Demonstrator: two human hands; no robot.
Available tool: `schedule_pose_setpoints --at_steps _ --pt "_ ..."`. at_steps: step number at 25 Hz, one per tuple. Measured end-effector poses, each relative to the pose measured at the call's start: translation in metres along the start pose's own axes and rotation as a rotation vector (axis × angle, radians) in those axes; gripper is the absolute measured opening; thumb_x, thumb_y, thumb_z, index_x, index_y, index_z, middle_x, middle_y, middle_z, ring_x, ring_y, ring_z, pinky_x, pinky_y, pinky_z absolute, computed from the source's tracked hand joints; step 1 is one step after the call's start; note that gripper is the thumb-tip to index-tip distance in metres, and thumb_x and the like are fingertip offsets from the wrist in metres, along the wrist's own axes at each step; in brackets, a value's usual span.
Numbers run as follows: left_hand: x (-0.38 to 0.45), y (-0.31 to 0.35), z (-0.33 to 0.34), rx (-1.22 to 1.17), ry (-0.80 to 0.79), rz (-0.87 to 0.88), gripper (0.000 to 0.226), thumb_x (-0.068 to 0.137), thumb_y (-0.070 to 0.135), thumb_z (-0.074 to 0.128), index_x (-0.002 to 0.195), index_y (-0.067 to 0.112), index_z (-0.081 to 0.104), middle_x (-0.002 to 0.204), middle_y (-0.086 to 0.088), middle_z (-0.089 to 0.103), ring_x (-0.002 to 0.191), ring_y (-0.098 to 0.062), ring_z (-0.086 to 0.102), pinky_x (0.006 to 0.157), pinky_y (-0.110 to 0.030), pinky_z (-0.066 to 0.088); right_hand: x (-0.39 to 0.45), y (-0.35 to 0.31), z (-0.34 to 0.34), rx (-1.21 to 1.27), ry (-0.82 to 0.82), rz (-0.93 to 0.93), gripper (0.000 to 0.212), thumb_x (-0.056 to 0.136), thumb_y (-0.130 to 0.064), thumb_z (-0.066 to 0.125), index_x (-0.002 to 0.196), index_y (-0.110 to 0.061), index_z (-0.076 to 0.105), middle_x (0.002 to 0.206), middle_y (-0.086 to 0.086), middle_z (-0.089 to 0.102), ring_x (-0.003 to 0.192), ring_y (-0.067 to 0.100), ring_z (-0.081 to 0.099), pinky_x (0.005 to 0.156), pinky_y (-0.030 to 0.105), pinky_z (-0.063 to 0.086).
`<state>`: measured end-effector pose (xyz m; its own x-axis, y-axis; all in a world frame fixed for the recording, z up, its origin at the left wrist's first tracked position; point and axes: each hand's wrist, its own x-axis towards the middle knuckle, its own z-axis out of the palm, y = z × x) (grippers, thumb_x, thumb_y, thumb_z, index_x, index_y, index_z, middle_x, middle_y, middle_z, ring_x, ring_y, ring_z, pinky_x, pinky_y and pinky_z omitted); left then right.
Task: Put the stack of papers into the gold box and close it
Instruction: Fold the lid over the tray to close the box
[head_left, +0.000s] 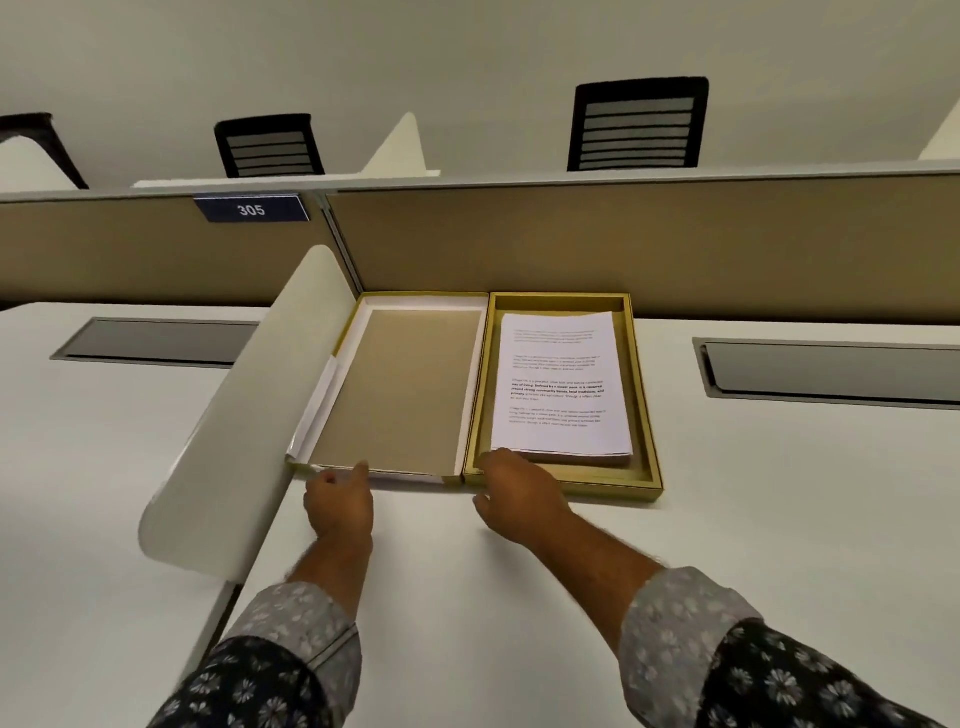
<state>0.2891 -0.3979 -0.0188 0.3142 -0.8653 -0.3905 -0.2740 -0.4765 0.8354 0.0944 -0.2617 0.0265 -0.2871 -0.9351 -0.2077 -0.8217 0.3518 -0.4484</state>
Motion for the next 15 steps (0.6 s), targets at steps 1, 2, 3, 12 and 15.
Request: schedule_pose_setpoints --at_steps 1,2,3,12,15 --pt "0.023 -0.004 -0.008 -0.025 0.021 -0.025 0.076 0.075 0.056 0.084 0.131 0.011 0.06 0.128 -0.014 0.07 0.117 -0.04 0.069 0.104 -0.051 0.055 0.008 -0.014 0.008 -0.009 -0.005 0.012 0.035 0.097 -0.031 0.062 0.13 -0.019 0.06 0.124 0.005 0.068 0.109 0.029 0.067 0.087 0.038 0.056" --pt "0.031 -0.01 -0.007 -0.084 0.041 -0.057 0.087 0.067 0.066 0.084 0.132 0.015 0.058 0.124 -0.014 0.071 0.11 -0.039 0.073 0.099 -0.054 0.058 0.009 -0.013 0.011 -0.012 -0.011 0.02 0.036 0.098 -0.031 0.06 0.131 -0.019 0.059 0.121 0.006 0.069 0.108 0.029 0.068 0.084 0.036 0.054" --pt "0.04 -0.011 -0.009 -0.162 0.052 -0.11 0.09 0.066 0.069 0.084 0.134 0.017 0.055 0.119 -0.013 0.072 0.1 -0.036 0.076 0.092 -0.053 0.063 0.012 -0.017 0.016 -0.02 -0.015 0.038 0.037 0.099 -0.031 0.059 0.133 -0.019 0.057 0.12 0.007 0.07 0.107 0.03 0.068 0.08 0.035 0.051" --pt "0.085 0.006 -0.041 -0.321 -0.094 -0.161 0.029 0.094 0.023 0.075 0.12 0.01 0.067 0.101 -0.01 0.068 0.059 -0.023 0.058 0.049 -0.026 0.056 0.032 -0.06 0.058 0.025 0.094 0.287 0.023 0.101 -0.026 0.054 0.113 -0.017 0.072 0.104 0.007 0.075 0.096 0.029 0.07 0.074 0.031 0.05" --pt "0.063 0.022 -0.041 -0.526 -0.082 -0.11 0.038 0.086 0.017 0.077 0.122 0.021 0.064 0.107 -0.005 0.074 0.079 -0.026 0.068 0.074 -0.04 0.063 0.028 -0.059 0.062 0.137 0.123 0.318 0.024 0.099 -0.029 0.057 0.113 -0.017 0.074 0.104 0.004 0.078 0.095 0.025 0.071 0.079 0.031 0.055"
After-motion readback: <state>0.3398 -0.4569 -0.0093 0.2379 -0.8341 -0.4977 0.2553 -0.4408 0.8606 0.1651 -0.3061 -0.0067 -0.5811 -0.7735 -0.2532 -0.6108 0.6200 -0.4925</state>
